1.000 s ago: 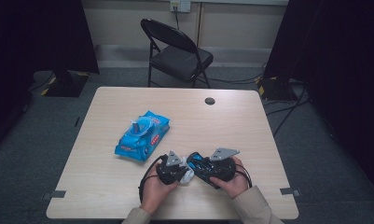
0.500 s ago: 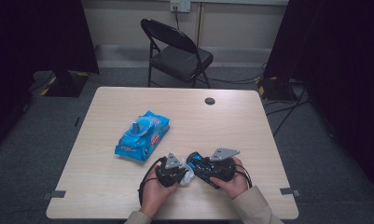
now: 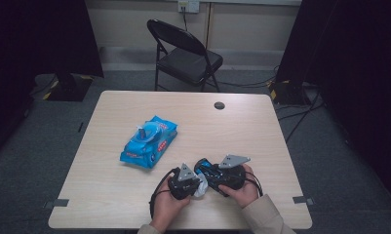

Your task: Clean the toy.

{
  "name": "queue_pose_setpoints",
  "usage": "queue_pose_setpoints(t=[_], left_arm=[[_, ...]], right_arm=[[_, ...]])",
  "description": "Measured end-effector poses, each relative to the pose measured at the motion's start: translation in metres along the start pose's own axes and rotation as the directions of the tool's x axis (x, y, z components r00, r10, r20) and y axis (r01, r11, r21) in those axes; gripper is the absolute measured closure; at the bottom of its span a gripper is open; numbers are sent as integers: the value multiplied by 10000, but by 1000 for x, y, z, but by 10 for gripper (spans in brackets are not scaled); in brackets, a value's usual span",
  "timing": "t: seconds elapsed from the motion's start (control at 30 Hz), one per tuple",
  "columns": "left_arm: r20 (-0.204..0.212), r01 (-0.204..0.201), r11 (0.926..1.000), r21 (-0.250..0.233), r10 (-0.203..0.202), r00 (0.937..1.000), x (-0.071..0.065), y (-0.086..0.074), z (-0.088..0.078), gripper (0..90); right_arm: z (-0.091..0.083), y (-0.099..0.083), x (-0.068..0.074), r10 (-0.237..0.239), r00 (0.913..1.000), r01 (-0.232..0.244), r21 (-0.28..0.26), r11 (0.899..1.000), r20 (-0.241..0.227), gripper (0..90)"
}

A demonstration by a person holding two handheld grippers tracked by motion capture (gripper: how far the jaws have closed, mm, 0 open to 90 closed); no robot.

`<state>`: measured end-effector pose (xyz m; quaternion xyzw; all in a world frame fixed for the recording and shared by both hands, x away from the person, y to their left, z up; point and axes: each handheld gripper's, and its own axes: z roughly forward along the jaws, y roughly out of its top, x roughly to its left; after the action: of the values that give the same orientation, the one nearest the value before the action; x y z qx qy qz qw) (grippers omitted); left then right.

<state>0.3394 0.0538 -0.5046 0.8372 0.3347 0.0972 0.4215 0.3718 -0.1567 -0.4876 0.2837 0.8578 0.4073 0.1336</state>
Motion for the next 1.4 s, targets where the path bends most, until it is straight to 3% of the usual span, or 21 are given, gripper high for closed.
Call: queue_pose_setpoints(t=[0.1,0.17,0.57,0.87,1.1,1.4], left_arm=[[340,-13,10000,10,13,9994,-9,1,4,854],[508,-240,9997,42,238,9984,-18,4,8,853],[775,-481,9988,96,472,9959,-34,8,15,853],[875,-558,9984,75,549,9947,-38,7,16,854],[1431,-574,9983,105,553,9882,-48,9,20,857],[1797,-694,9975,140,657,9815,-57,11,25,855]], right_arm=[[0,0,0,-9,10000,9,0,10000,1,444],[0,0,0,0,10000,0,-5,10000,13,444],[0,0,0,33,10000,-33,-24,10000,-6,444],[0,0,0,59,10000,-59,-38,10000,-29,444],[0,0,-1,106,9999,-106,-36,9999,-50,444],[0,-1,-1,145,9999,-145,-41,9999,-85,444]])
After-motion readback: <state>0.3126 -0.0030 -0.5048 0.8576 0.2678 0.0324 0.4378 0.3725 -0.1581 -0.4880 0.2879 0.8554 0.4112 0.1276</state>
